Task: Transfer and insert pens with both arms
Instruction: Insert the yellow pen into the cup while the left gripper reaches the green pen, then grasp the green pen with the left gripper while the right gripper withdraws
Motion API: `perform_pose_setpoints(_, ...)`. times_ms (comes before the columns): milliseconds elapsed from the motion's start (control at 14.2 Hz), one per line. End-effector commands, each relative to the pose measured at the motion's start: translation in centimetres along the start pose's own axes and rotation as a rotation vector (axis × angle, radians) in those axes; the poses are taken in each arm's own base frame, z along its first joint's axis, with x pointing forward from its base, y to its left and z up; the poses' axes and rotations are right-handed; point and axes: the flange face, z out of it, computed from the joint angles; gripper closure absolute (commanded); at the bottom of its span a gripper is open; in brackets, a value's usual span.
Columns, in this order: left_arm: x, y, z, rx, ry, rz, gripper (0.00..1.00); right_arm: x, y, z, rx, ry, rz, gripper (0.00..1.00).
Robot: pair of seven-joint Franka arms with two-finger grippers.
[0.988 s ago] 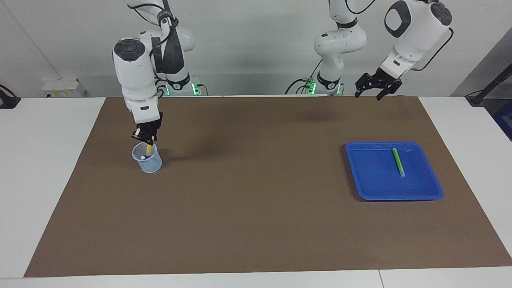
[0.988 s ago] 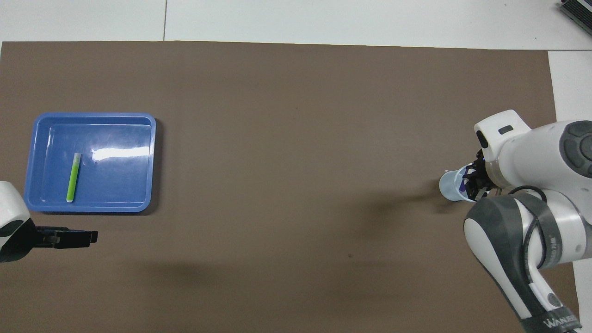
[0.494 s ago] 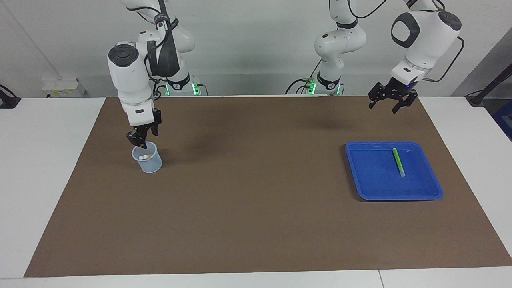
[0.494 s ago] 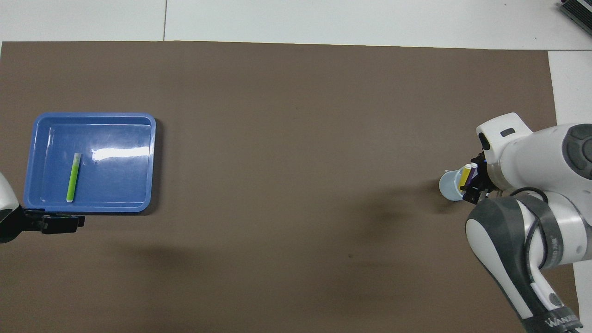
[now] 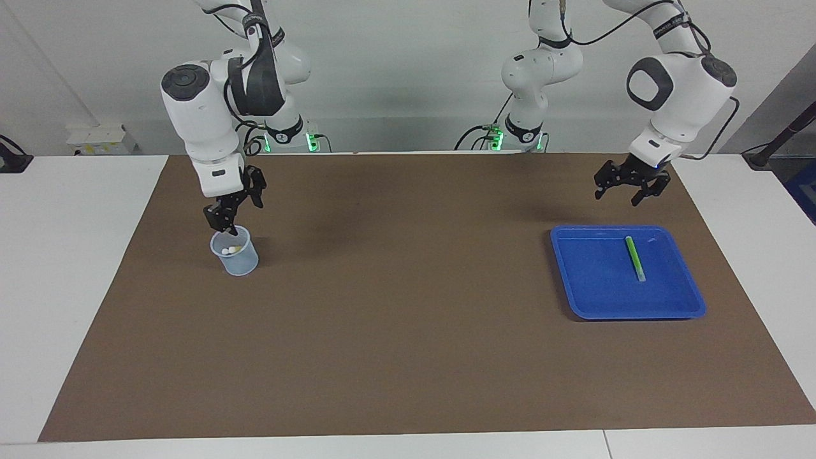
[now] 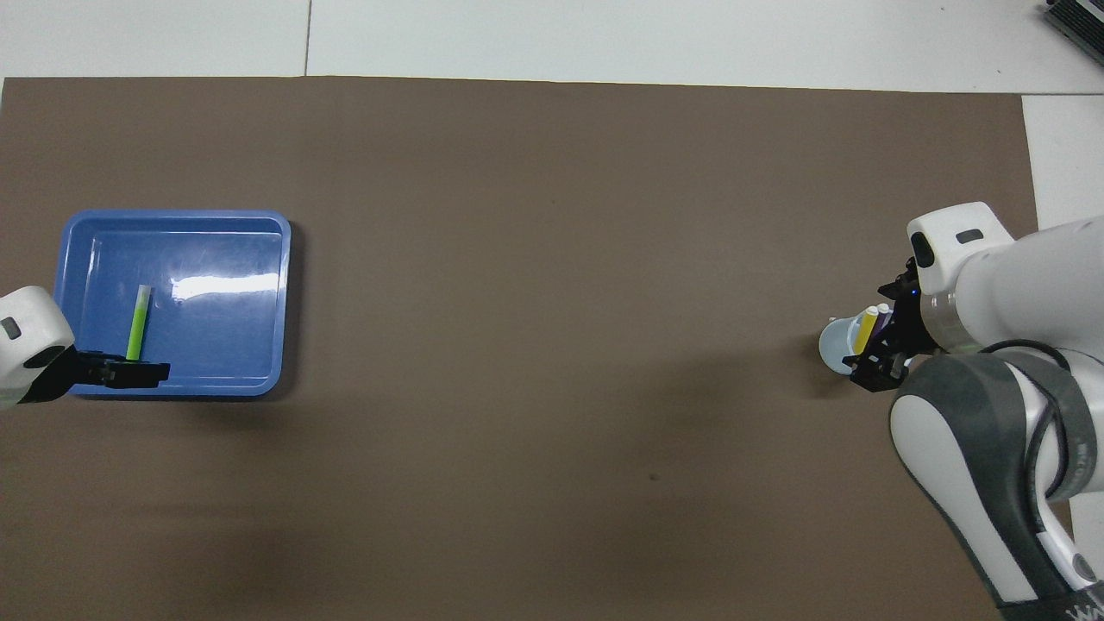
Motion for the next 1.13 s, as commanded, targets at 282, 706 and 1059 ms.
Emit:
perform_pose_setpoints(282, 1.9, -2.8, 7.6, 0.083, 0.012, 0.065, 0.03, 1.6, -1.8, -8.3, 0.083, 0.016, 0.143, 0.00)
perform_pose_setpoints(706, 2.6, -4.1, 10.1, 0.092, 0.010, 0.076, 0.05, 7.1, -7.9, -8.1, 0.073, 0.006, 0.373, 0.00)
perform_pose_setpoints(1059, 2.7, -5.4, 9.2, 0.094, 0.013, 0.058, 0.05, 8.3, -9.3, -7.9, 0.202, 0.066, 0.570, 0.00)
